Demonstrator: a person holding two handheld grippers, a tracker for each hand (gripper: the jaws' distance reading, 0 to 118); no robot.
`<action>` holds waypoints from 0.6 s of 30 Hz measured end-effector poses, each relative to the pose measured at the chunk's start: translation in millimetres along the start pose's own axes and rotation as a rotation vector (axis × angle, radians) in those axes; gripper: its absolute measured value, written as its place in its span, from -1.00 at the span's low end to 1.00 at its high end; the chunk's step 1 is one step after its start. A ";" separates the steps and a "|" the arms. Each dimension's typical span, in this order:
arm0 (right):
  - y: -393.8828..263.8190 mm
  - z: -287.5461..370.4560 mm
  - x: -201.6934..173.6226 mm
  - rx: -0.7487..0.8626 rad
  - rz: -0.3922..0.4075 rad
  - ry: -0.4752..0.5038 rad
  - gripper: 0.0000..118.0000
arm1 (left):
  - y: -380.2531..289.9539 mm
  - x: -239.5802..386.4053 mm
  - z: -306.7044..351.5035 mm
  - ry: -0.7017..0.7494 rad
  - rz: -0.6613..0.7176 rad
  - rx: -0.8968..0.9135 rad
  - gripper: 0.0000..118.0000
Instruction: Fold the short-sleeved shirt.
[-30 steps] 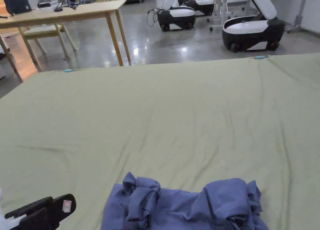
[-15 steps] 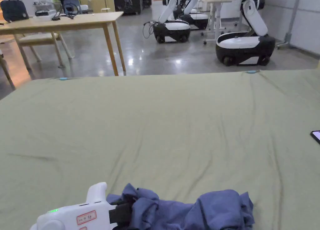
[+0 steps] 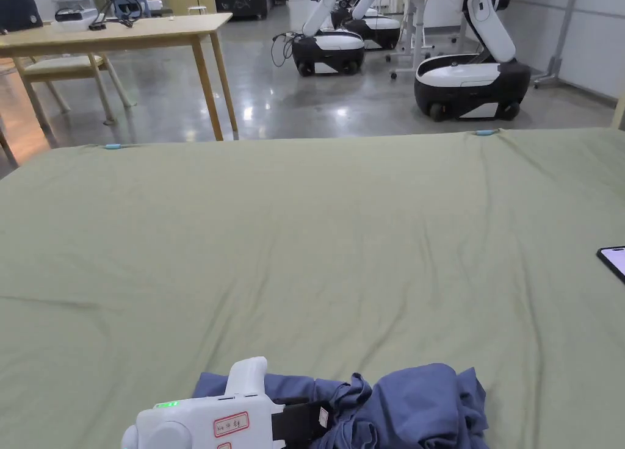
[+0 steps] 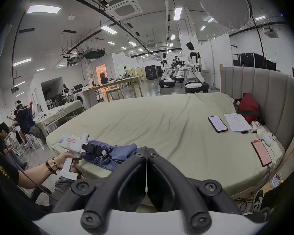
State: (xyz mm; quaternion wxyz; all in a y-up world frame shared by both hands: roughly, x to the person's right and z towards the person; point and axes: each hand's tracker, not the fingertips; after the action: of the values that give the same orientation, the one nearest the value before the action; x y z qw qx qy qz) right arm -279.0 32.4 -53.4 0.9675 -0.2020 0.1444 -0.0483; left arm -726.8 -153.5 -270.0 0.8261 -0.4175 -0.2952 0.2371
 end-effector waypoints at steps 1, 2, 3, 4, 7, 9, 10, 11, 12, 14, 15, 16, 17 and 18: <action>0.8 -0.2 0.1 0.002 -0.001 -0.002 -0.97 | 2.5 4.1 15.1 -0.035 -0.003 0.048 -1.00; 2.0 -0.3 0.3 0.006 -0.002 -0.003 -0.97 | 5.1 9.1 33.4 -0.074 -0.007 0.096 -1.00; 3.4 -0.5 0.7 0.009 -0.002 -0.001 -0.97 | 6.4 14.3 52.8 -0.106 -0.008 0.135 -1.00; 5.1 -0.8 1.1 0.014 -0.004 0.002 -0.97 | 5.4 19.5 75.3 -0.114 -0.021 0.180 -1.00; 8.1 -2.8 1.2 0.033 -0.004 0.015 -0.97 | -8.3 39.6 151.4 -0.111 -0.052 0.322 -1.00; 9.4 -5.9 1.5 0.035 -0.007 0.027 -0.97 | -21.3 34.7 190.3 -0.060 -0.033 0.379 -1.00; 9.9 -7.7 1.5 0.032 -0.007 0.034 -0.97 | -26.8 29.6 204.7 -0.015 -0.014 0.394 -1.00; 10.4 -9.7 1.1 0.030 -0.005 0.035 -0.97 | -29.4 17.8 214.8 0.025 -0.008 0.397 -1.00; 11.1 -11.8 0.8 0.025 -0.003 0.037 -0.97 | -32.7 12.8 221.0 0.058 -0.013 0.402 -1.00; 12.4 -16.1 -0.8 0.015 0.006 0.044 -0.97 | -36.4 4.2 223.6 0.079 -0.004 0.417 -1.00; 13.2 -17.6 -2.3 0.013 0.011 0.045 -0.97 | -34.3 0.1 219.9 0.080 0.033 0.414 -1.00; 14.1 -18.1 -4.1 0.013 0.016 0.046 -0.97 | -33.4 -4.3 215.0 0.068 0.047 0.418 -1.00; 14.6 -18.1 -6.1 0.014 0.022 0.048 -0.97 | -32.3 -9.1 209.3 0.058 0.064 0.424 -1.00; 15.0 -17.4 -8.3 0.017 0.031 0.048 -0.97 | -30.7 -14.5 202.1 0.076 0.101 0.435 -1.00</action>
State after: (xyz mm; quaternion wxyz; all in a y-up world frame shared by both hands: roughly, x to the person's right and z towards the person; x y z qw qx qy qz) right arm -291.7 40.8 -72.6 0.9660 -0.1905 0.1704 -0.0396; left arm -871.3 -68.2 -152.3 0.8943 -0.2523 -0.1843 0.3204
